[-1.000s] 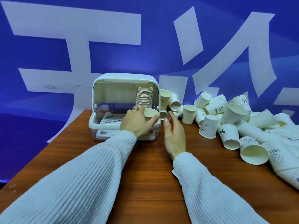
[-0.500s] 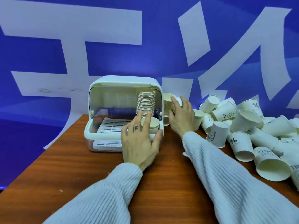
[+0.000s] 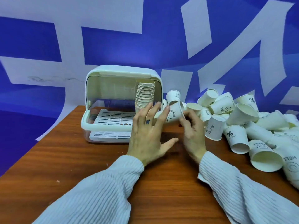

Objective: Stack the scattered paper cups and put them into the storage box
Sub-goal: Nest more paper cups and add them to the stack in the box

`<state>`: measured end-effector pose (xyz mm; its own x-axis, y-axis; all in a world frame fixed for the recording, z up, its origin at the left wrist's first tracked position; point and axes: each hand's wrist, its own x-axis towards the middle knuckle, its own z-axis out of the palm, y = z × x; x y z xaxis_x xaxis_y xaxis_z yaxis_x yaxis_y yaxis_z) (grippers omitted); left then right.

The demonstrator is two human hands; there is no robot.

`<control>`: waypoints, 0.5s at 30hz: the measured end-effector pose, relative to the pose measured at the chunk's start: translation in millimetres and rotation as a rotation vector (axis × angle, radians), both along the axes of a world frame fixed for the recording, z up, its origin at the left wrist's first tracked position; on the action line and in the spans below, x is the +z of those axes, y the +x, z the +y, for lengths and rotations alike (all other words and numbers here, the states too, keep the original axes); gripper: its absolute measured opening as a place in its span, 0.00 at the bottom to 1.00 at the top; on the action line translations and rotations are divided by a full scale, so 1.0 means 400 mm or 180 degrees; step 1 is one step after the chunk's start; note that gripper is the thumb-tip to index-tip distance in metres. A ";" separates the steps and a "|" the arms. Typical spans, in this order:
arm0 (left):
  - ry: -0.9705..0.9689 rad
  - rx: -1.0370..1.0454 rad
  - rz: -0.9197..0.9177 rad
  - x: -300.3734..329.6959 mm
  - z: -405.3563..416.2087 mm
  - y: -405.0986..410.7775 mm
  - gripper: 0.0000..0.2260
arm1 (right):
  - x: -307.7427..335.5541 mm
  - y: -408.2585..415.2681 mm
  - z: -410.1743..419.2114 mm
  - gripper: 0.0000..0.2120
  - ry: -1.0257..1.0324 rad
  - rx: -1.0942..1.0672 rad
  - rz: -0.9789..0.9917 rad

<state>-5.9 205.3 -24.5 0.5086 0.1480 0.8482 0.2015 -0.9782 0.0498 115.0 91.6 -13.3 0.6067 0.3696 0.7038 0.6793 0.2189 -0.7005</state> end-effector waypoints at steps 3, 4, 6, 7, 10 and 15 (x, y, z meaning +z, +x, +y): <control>0.0316 -0.0191 0.0075 -0.005 -0.027 0.003 0.41 | 0.008 -0.029 -0.012 0.06 0.0135 0.0185 0.0035; 0.0346 -0.0224 0.0057 -0.006 -0.030 0.002 0.40 | 0.008 -0.035 -0.014 0.06 0.0186 0.0171 0.0043; 0.0381 -0.0290 0.0063 -0.007 -0.029 0.002 0.40 | 0.000 -0.054 -0.024 0.07 0.0212 0.0208 0.0097; 0.0383 -0.0319 0.0095 -0.007 -0.026 0.002 0.40 | -0.004 -0.068 -0.028 0.07 0.0182 0.0276 0.0100; 0.0234 -0.0431 0.0160 -0.005 -0.025 -0.003 0.44 | 0.003 -0.095 -0.042 0.11 0.0071 0.0286 -0.0192; -0.0206 -0.0678 0.0180 -0.003 -0.037 -0.022 0.45 | -0.004 0.069 -0.091 0.23 -0.1042 -0.1971 -0.0575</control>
<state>-14.8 190.4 -25.8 0.5806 0.0854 0.8097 -0.0048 -0.9941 0.1083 142.8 55.3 -14.7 0.6576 0.2047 0.7250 0.7221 -0.4454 -0.5293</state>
